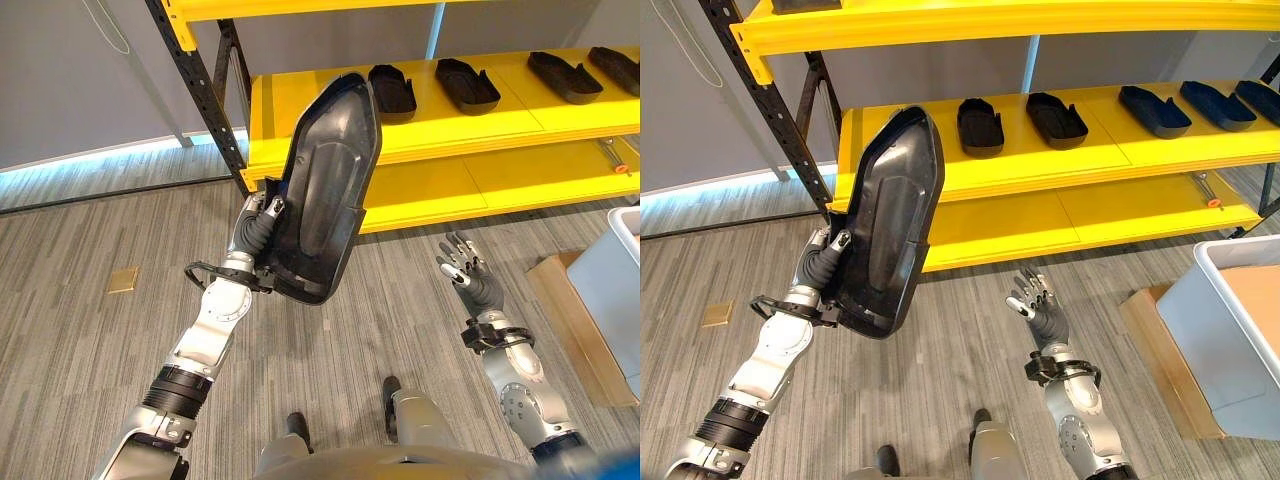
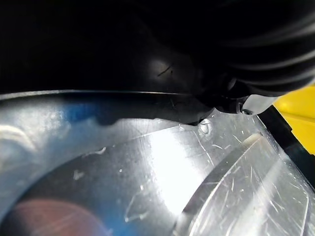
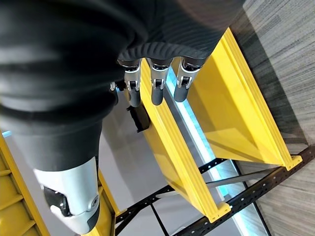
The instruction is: Move parts from the plastic box to the shelf.
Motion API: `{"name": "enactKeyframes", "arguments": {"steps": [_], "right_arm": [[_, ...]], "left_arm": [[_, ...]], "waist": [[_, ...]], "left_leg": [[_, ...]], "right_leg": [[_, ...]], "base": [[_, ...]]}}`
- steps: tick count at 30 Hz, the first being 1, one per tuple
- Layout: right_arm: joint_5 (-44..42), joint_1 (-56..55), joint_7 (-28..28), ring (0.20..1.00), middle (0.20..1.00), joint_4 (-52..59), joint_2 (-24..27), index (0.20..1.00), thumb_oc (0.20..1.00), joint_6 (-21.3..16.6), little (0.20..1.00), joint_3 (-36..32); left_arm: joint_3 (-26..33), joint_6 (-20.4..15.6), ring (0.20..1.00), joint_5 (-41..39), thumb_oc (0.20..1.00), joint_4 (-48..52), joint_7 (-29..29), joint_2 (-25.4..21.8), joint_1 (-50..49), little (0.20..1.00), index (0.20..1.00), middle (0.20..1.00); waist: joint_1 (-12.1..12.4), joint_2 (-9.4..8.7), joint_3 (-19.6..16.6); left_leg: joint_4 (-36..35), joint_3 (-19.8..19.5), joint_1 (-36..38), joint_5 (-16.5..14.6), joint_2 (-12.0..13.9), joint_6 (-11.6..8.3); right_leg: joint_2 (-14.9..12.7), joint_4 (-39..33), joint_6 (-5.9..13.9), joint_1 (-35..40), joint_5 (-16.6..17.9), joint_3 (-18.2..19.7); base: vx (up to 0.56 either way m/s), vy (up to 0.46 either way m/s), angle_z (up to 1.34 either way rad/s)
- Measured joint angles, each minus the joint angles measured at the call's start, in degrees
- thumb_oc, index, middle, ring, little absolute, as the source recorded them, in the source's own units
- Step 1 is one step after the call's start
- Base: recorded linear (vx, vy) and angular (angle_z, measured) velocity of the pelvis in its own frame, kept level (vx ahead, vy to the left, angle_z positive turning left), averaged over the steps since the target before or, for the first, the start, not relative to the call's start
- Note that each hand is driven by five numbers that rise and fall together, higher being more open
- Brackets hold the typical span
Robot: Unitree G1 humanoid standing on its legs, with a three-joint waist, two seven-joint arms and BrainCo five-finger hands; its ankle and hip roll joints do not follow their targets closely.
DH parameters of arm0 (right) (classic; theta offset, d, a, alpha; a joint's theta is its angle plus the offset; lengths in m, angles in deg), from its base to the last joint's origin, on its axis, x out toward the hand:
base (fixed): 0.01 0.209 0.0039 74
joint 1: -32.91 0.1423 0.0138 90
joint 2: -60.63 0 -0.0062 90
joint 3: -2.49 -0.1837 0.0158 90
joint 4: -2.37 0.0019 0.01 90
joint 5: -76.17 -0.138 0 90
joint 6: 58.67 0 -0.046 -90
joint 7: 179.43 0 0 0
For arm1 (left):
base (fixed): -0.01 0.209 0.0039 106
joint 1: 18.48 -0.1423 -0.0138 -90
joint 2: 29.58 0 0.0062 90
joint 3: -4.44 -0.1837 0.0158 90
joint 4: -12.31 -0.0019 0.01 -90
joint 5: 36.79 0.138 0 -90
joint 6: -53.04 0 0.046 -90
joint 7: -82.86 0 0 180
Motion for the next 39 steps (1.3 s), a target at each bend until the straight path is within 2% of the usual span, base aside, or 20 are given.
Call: {"name": "enactKeyframes", "arguments": {"steps": [2,4,5,7,8,10,11,12,13,14,15,17,18,20,22,23,26,30,34,39], "right_arm": [[-2.0,-2.0,3.3,1.0,1.0,0.3,0.6,1.0,1.0,1.5,1.0,0.0],[-2.8,-2.6,4.3,1.0,1.0,-0.2,0.8,1.0,1.0,2.2,1.0,0.5],[-2.9,-2.5,4.6,1.0,1.0,-0.3,0.3,1.0,1.0,2.4,1.0,0.5],[-2.8,-1.7,4.8,1.0,1.0,-0.4,2.0,1.0,1.0,2.3,1.0,0.3],[-2.8,-0.3,4.7,1.0,1.0,-0.6,2.6,1.0,1.0,2.3,1.0,0.4],[-2.8,0.8,4.3,1.0,1.0,-0.7,2.3,1.0,1.0,2.4,1.0,0.3],[-2.7,1.0,4.2,1.0,1.0,-1.9,1.9,1.0,1.0,2.1,1.0,0.4],[-2.6,1.0,3.9,1.0,1.0,-2.9,3.0,1.0,1.0,1.8,1.0,0.3],[-2.5,0.8,3.9,1.0,1.0,-2.4,4.0,1.0,1.0,1.4,1.0,-0.1],[-1.8,0.4,3.9,1.0,1.0,-2.2,3.6,1.0,1.0,1.4,1.0,-1.4],[-1.1,2.2,3.5,1.0,1.0,-3.8,2.9,1.0,1.0,2.1,1.0,-2.7],[-0.7,-1.3,3.5,1.0,1.0,-1.6,2.8,1.0,1.0,2.1,1.0,-2.7],[-0.5,-2.5,3.7,1.0,1.0,1.2,3.3,1.0,1.0,2.0,1.0,-2.1],[-0.5,-2.5,4.2,1.0,1.0,2.5,4.3,1.0,1.0,2.1,1.0,-0.3],[-0.5,-1.9,4.1,1.0,1.0,1.5,0.8,1.0,1.0,2.4,1.0,3.4],[-0.5,-1.6,4.4,1.0,1.0,1.4,-0.3,1.0,1.0,2.5,1.0,4.3],[-0.5,0.4,4.8,1.0,1.0,0.3,-1.8,1.0,1.0,3.2,1.0,6.2],[-0.6,0.5,5.4,1.0,1.0,0.3,-1.5,1.0,1.0,3.3,1.0,5.5],[-0.6,-0.9,5.4,1.0,1.0,0.3,0.8,1.0,1.0,3.5,1.0,5.0],[-0.6,-0.3,5.5,1.0,1.0,0.6,0.3,1.0,1.0,3.9,1.0,5.1]], "left_arm": [[1.5,0.4,0.2,-1.9,0.2,0.2,2.8,0.7,-4.8,0.2,0.2,0.2],[1.9,0.5,0.2,-2.4,0.2,0.1,3.6,1.3,-9.0,0.2,0.2,0.2],[1.8,0.6,0.2,-3.2,0.2,-0.1,3.7,0.6,-9.4,0.2,0.2,0.2],[0.7,1.4,0.2,-4.4,0.2,-0.3,3.5,0.8,-9.9,0.2,0.2,0.2],[0.7,1.4,0.2,-4.4,0.2,-0.1,3.4,1.1,-9.4,0.2,0.2,0.2],[0.6,1.6,0.2,-4.8,0.2,-0.8,3.4,1.5,-9.8,0.2,0.2,0.2],[0.5,1.5,0.2,-4.7,0.2,-2.1,3.4,2.0,-10.0,0.2,0.2,0.2],[0.4,1.4,0.2,-4.8,0.2,-2.9,3.3,3.5,-10.4,0.2,0.2,0.2],[0.8,0.7,0.2,-4.7,0.2,-1.9,3.1,3.4,-9.8,0.2,0.2,0.2],[1.2,-0.1,0.2,-4.7,0.2,-1.4,3.0,2.2,-8.1,0.2,0.2,0.2],[1.7,0.8,0.2,-5.0,0.2,-2.3,2.3,4.2,-9.0,0.2,0.2,0.2],[0.5,2.1,0.2,-4.8,0.2,-2.5,2.6,3.8,-11.1,0.2,0.2,0.2],[0.6,1.8,0.2,-4.1,0.2,-2.0,2.5,3.5,-10.0,0.2,0.2,0.2],[0.8,1.3,0.2,-3.8,0.2,-0.6,2.5,2.4,-9.3,0.2,0.2,0.2],[1.2,1.2,0.2,-3.7,0.2,-0.4,1.9,-1.0,-6.3,0.2,0.2,0.2],[1.3,1.4,0.2,-3.7,0.2,-0.7,1.7,-1.8,-4.9,0.2,0.2,0.2],[1.7,1.5,0.2,-3.7,0.2,-1.2,0.0,-3.1,-3.6,0.2,0.2,0.2],[2.9,1.4,0.2,-3.7,0.2,-1.2,-0.8,-2.5,-3.9,0.2,0.2,0.2],[2.6,1.4,0.2,-3.7,0.2,-1.1,-0.5,-1.6,-6.2,0.2,0.2,0.2],[2.6,1.4,0.2,-3.7,0.2,-0.8,-0.2,-1.8,-6.2,0.2,0.2,0.2]], "waist": [[0.0,0.54,0.2],[2.6,1.04,0.5],[3.4,-1.23,1.4],[6.6,-1.43,3.4],[7.5,-1.14,5.1],[8.2,-1.32,6.7],[8.3,-0.16,6.7],[8.6,3.64,6.0],[9.2,3.61,5.9],[8.9,0.42,7.3],[8.6,2.09,9.7],[8.6,2.14,8.9],[7.9,1.27,9.2],[7.7,2.87,8.5],[8.4,-2.81,8.5],[8.5,-3.33,8.7],[9.3,-3.49,8.6],[9.1,-2.73,9.0],[8.1,-2.24,8.9],[8.9,-2.55,8.5]], "left_leg": [[-1.0,-0.4,2.9,0.2,0.4,0.07],[2.6,-0.8,2.6,-0.6,1.5,-0.64],[12.9,-3.3,-2.8,-0.2,0.4,-0.87],[31.9,-10.9,-15.0,7.2,-0.1,-1.0],[39.3,-14.6,-20.9,8.6,-1.7,-0.75],[25.4,-13.6,-20.5,6.0,-1.4,-0.97],[17.7,-12.4,-18.9,6.2,0.4,-0.86],[4.1,-14.4,-17.3,6.4,6.1,-1.18],[-5.4,-16.6,-17.0,6.9,8.9,-2.29],[-9.4,-14.8,-15.8,5.5,8.6,-3.88],[-4.3,-14.4,-15.0,4.9,10.9,-4.15],[2.0,-13.5,-12.5,4.9,6.9,-3.0],[5.7,-12.5,-13.3,3.7,1.3,-1.74],[2.0,-12.1,-11.8,8.4,1.0,-0.56],[6.2,-9.7,-14.1,5.4,-2.5,0.17],[7.8,-9.0,-15.1,4.0,-3.3,0.77],[10.5,-7.6,-15.8,1.5,-4.2,2.0],[13.0,-7.7,-16.8,0.4,-4.9,1.87],[14.0,-8.3,-18.0,-0.8,-4.0,0.85],[21.2,-7.9,-21.9,-4.4,-6.2,2.92]], "right_leg": [[0.4,-0.1,-0.41,2.8,-0.8,-0.6],[1.9,6.1,-1.71,2.3,-4.4,-2.1],[1.2,6.6,-5.23,2.5,-6.4,-1.8],[2.1,4.5,-6.66,2.9,-5.6,-1.6],[2.0,4.5,-7.45,2.9,-5.0,-1.7],[2.4,0.7,-6.78,3.7,-4.7,-2.7],[3.8,-5.1,-1.54,6.4,-4.1,-3.5],[6.6,-0.2,-0.48,5.7,-6.1,-6.2],[3.3,11.0,-0.01,4.2,-10.4,-6.0],[-1.6,7.5,-1.21,8.3,-14.3,-1.2],[1.8,7.8,-0.57,10.4,-14.7,1.8],[1.0,4.8,-0.13,11.4,-12.7,5.3],[-1.7,2.4,1.12,11.1,-11.2,7.2],[-1.3,1.7,3.3,10.2,-11.2,8.7],[-6.1,0.3,4.84,9.0,-11.2,9.2],[-8.0,-0.8,5.62,9.4,-10.4,8.0],[-10.8,-6.2,6.65,13.0,-8.5,5.9],[-10.7,-12.5,9.83,18.5,-5.9,2.9],[-9.9,-11.3,8.83,17.1,-6.9,3.0],[-11.8,-10.0,10.01,16.4,-7.3,2.9]], "base": [[0.04,-0.225,0.06],[-0.06,-0.206,0.1],[-0.04,-0.163,0.35],[0.09,-0.048,0.25],[0.2,0.053,-0.02],[0.4,0.199,-0.15],[0.54,0.299,-0.38],[0.54,0.33,-0.38],[0.4,0.252,-0.22],[0.25,0.191,-0.24],[0.21,0.271,-0.58],[0.19,0.294,-0.98],[0.1,0.157,-0.94],[0.09,0.111,-0.73],[0.08,0.079,-0.42],[0.09,0.065,-0.34],[0.05,0.023,-0.2],[0.07,0.009,0.01],[0.08,0.027,-0.01],[0.12,0.117,0.08]]}}
